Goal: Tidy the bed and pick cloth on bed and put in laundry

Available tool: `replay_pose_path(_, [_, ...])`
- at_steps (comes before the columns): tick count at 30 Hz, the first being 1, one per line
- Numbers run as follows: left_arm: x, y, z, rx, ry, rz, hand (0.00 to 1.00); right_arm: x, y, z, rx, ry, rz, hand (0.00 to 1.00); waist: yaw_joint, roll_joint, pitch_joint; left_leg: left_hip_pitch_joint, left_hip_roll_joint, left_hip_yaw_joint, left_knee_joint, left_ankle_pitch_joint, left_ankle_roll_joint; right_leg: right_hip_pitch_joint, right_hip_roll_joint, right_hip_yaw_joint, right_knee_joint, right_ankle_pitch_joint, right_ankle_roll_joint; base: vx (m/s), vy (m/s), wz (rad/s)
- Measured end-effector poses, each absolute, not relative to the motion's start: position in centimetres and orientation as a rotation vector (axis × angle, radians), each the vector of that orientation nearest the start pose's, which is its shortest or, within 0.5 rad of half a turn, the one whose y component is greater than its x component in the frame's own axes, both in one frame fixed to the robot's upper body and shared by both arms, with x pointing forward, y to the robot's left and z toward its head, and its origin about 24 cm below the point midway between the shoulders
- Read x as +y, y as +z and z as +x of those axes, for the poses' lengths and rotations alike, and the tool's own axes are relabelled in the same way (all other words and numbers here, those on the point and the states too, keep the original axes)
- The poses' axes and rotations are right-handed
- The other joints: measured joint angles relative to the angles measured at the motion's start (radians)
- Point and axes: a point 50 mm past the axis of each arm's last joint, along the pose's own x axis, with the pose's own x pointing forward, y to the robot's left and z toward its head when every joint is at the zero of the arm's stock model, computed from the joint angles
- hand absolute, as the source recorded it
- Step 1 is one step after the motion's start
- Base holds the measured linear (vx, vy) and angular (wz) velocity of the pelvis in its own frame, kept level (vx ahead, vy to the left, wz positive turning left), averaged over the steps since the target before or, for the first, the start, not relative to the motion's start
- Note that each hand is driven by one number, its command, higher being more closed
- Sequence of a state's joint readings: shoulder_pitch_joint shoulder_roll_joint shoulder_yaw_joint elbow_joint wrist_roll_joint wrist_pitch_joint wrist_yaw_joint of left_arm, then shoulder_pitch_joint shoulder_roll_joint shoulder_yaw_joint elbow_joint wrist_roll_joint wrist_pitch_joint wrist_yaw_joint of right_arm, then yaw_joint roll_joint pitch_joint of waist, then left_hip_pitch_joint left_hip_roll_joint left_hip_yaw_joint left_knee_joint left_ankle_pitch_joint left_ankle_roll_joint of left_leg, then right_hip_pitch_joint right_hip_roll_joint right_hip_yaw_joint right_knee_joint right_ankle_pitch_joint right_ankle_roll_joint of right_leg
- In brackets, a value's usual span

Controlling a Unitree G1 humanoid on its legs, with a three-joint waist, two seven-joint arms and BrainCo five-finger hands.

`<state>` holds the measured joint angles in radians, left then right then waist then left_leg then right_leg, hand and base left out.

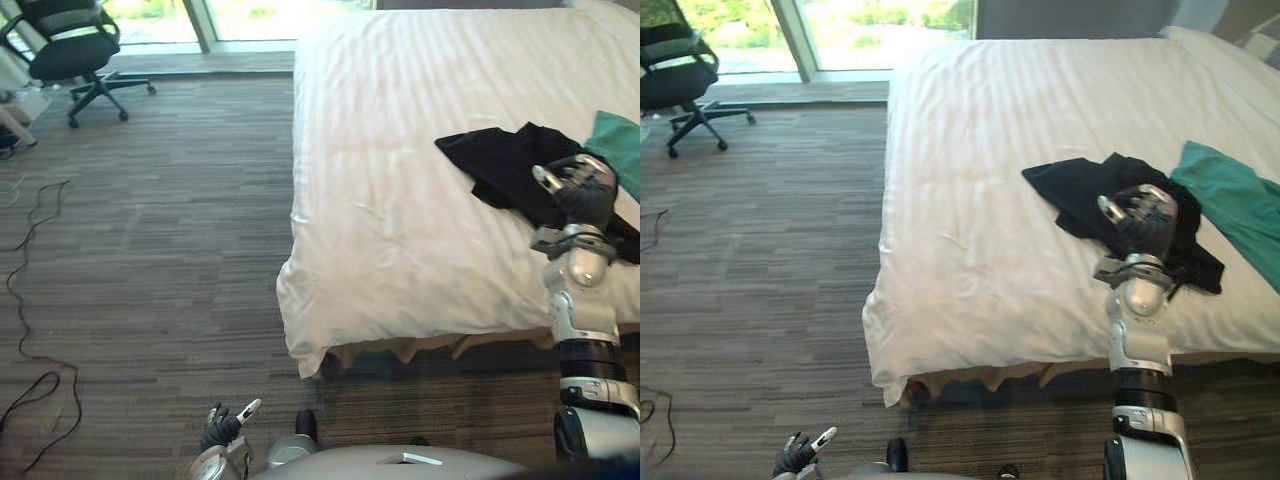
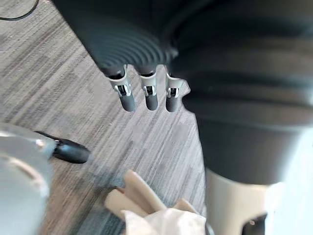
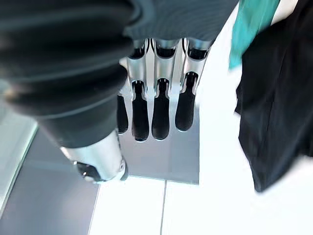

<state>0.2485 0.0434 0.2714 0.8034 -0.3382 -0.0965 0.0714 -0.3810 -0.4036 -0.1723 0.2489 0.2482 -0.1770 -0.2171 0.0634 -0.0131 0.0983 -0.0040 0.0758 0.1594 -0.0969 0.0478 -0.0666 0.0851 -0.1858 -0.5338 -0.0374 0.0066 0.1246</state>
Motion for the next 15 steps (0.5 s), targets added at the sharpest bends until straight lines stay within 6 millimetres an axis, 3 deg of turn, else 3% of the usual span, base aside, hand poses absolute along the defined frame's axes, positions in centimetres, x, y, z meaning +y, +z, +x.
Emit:
replay_pose_path(3, [22.3,-14.5,7.4,0.888,0.599,-0.311,0.00,-24.2,15.2,32.2,-0.406,-0.273,-0.102,1.00,0.020,-0.012,0.017,-0.019,-0.005,-0.042,0.000,0.010,0.004,0.007,-0.001,-0.039,0.000,0.000,0.000,0.02,-0.009,0.41])
replay_pose_path(6, [21.8,-14.7,7.3,0.897,0.592,-0.318,0.00,-21.4,15.4,32.8,-0.428,-0.174,-0.083,1.00,0.064,-0.026,0.035,-0.020,-0.009,-0.082,0.000,0.012,0.004,0.030,-0.001,-0.072,0.002,-0.001,-0.001,0.02,0.000,0.43])
replay_pose_path(8, [21.9,-14.6,7.4,0.891,0.600,-0.320,0.00,-18.2,16.0,33.5,-0.449,-0.077,-0.043,1.00,0.081,-0.042,0.056,-0.046,-0.011,-0.110,0.019,0.012,0.004,0.028,-0.001,-0.095,0.006,-0.004,-0.006,0.00,-0.001,0.37])
replay_pose_path(10, [22.1,-14.4,8.4,0.865,0.595,-0.319,0.00,-15.5,16.4,33.9,-0.464,0.012,-0.026,1.00,0.111,-0.061,0.099,-0.070,-0.017,-0.143,0.038,0.013,0.005,0.028,-0.005,-0.122,0.020,-0.020,-0.008,-0.03,-0.009,0.46])
replay_pose_path(13, [22.3,-14.2,9.1,0.848,0.591,-0.316,0.00,-13.2,16.9,34.1,-0.476,0.088,-0.008,1.00,0.132,-0.074,0.135,-0.097,-0.024,-0.184,0.051,0.019,0.004,0.027,-0.011,-0.163,0.042,-0.037,-0.005,-0.03,-0.008,0.49])
replay_pose_path(15, [22.6,-13.8,10.2,0.818,0.585,-0.312,0.00,-11.5,17.2,34.5,-0.473,0.146,-0.007,1.00,0.162,-0.088,0.180,-0.133,-0.024,-0.223,0.071,0.022,0.002,0.008,-0.019,-0.195,0.081,-0.061,-0.004,-0.04,-0.004,0.47])
